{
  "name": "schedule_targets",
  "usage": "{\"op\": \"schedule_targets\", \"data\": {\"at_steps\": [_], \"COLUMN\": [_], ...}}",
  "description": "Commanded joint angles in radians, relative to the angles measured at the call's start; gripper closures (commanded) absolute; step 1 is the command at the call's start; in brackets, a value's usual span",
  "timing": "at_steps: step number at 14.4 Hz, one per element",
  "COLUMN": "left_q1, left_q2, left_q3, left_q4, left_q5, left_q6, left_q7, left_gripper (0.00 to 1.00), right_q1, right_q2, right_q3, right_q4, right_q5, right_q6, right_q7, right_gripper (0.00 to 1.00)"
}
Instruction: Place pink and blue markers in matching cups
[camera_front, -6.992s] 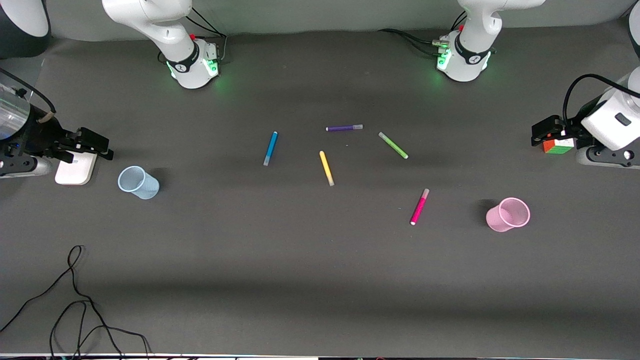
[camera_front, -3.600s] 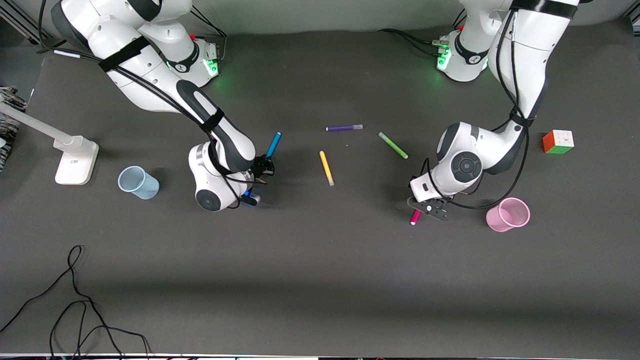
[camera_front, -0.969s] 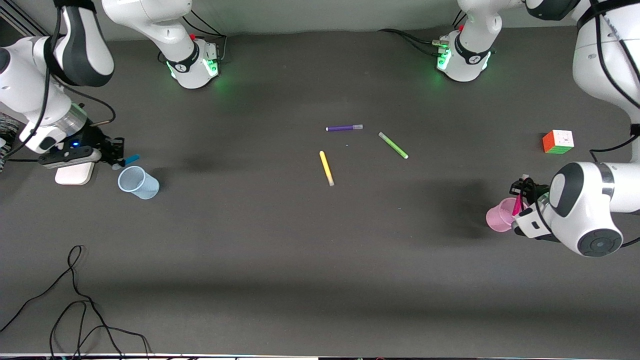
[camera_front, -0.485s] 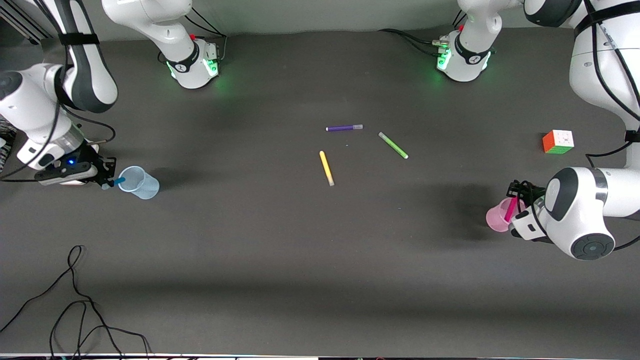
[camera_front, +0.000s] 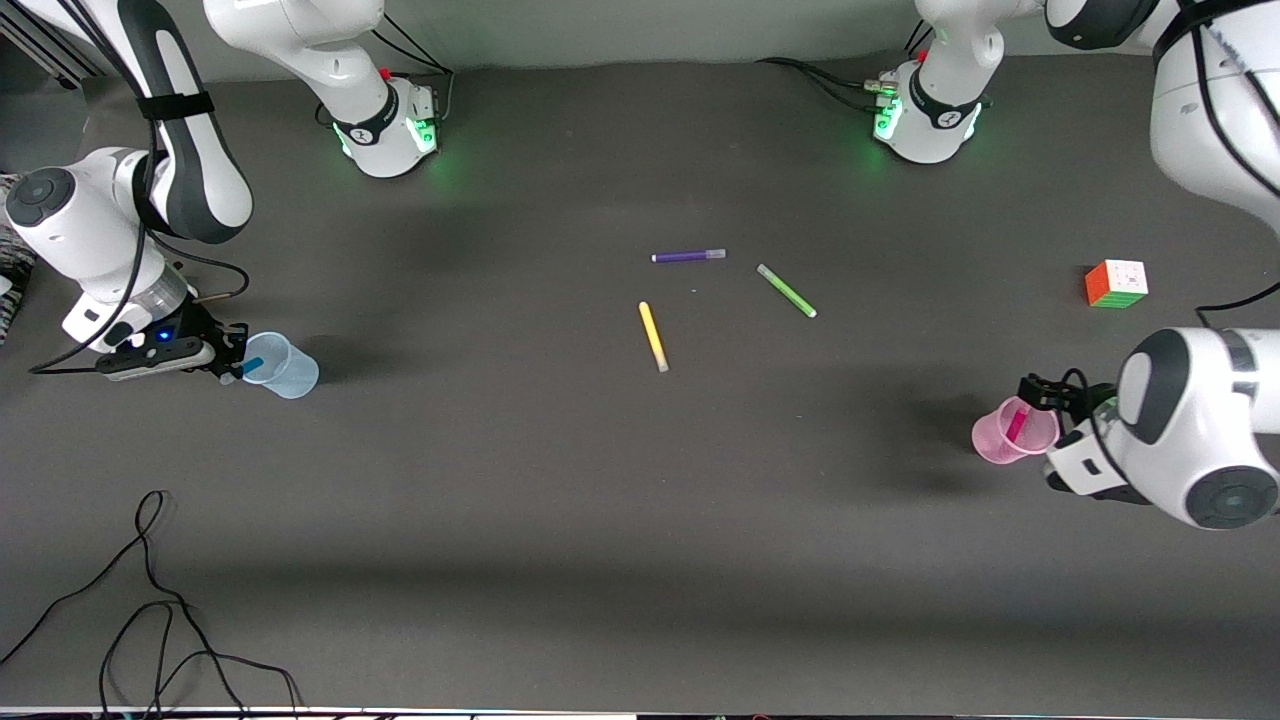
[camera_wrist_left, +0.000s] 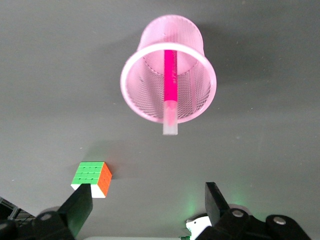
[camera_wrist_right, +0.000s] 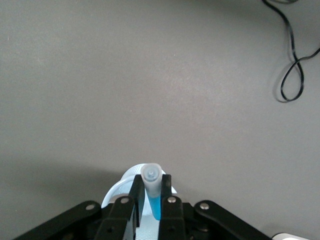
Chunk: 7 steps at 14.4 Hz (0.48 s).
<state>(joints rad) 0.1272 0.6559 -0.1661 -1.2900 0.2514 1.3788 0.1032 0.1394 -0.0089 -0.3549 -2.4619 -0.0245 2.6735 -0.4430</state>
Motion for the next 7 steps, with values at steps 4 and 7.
{"op": "schedule_targets", "data": {"at_steps": [4, 7], "left_q1": [0.026, 0.026], "left_q2": [-0.27, -0.415], "left_q3": [0.002, 0.002], "left_q4": [-0.188, -0.316], "left_q5": [-0.109, -0.153], "left_q6": [0.135, 0.246], "left_q7": [-0.06, -0.086], "left_gripper": [0.0, 0.0], "right_q1": [0.002, 0.002], "right_q2": [0.029, 0.003], "right_q3": [0.001, 0.007], "right_q4": [-0.015, 0.038], "right_q5": [0.037, 0.037], "right_q6": [0.026, -0.09], "right_q7": [-0.016, -0.016], "right_gripper": [0.0, 0.0]}}
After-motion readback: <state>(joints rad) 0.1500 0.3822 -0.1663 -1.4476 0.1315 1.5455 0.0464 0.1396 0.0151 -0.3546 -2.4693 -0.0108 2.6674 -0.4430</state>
